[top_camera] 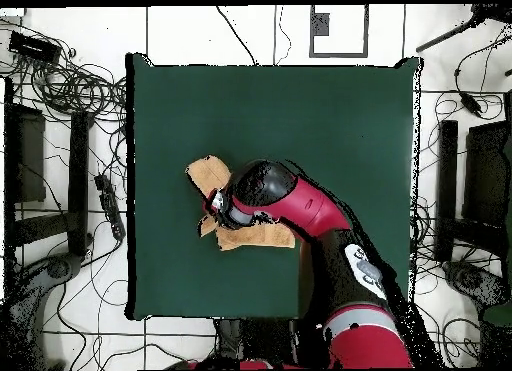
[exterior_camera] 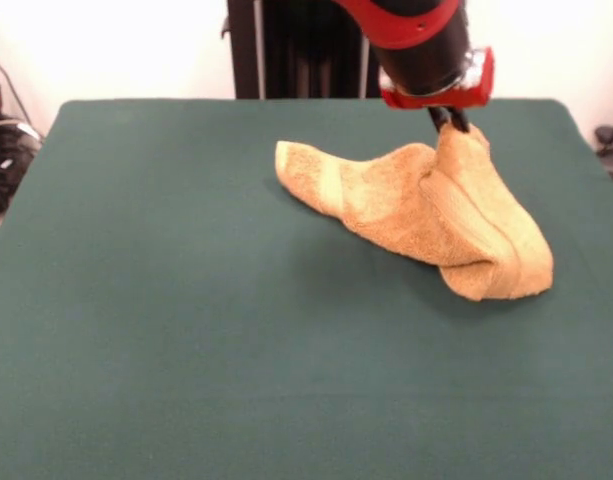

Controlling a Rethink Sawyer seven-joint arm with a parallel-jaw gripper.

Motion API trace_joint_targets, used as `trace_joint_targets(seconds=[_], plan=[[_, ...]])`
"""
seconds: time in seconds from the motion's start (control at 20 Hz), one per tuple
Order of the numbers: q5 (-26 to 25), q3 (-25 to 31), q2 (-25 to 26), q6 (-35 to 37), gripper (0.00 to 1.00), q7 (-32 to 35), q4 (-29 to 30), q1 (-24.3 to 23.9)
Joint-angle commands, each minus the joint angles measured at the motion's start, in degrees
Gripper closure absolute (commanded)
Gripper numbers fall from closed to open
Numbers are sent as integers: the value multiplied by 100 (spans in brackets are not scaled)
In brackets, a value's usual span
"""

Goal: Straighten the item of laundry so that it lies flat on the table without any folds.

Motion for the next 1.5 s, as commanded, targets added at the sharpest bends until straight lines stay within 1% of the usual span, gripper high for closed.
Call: trace_joint_targets(seconds=[0.05, 0.15, 0.4, 0.5, 0.55, 0.6, 0.7, 0.85, 0.95, 1.05, 1.15, 1.3, 1.4, 1.45, 1.5], plan=[[110, 629, -139, 67, 100, 403, 476, -80], [278, 687, -327, 126, 100, 528, 707, -75], [755, 810, -770, 100, 100, 950, 1222, 203], [889, 808, -847, 88, 100, 1059, 1322, 304], [1039, 882, -830, 102, 100, 1051, 1374, 289], [1037, 844, -844, 142, 100, 1102, 1362, 337], [1142, 851, -879, 64, 100, 1070, 1437, 374], [1442, 955, -943, -217, 100, 895, 1671, 406], [1690, 1052, -940, -455, 100, 738, 1815, 418], [2093, 1267, -894, -781, 100, 417, 2019, 367], [2332, 1430, -818, -1069, 100, 228, 2117, 345], [2429, 1588, -695, -1310, 100, 55, 2129, 280], [2266, 1633, -536, -1449, 100, -40, 2032, 202], [2266, 1672, -582, -1522, 100, -43, 2108, 176], [2130, 1661, -537, -1604, 100, -15, 2076, 162]])
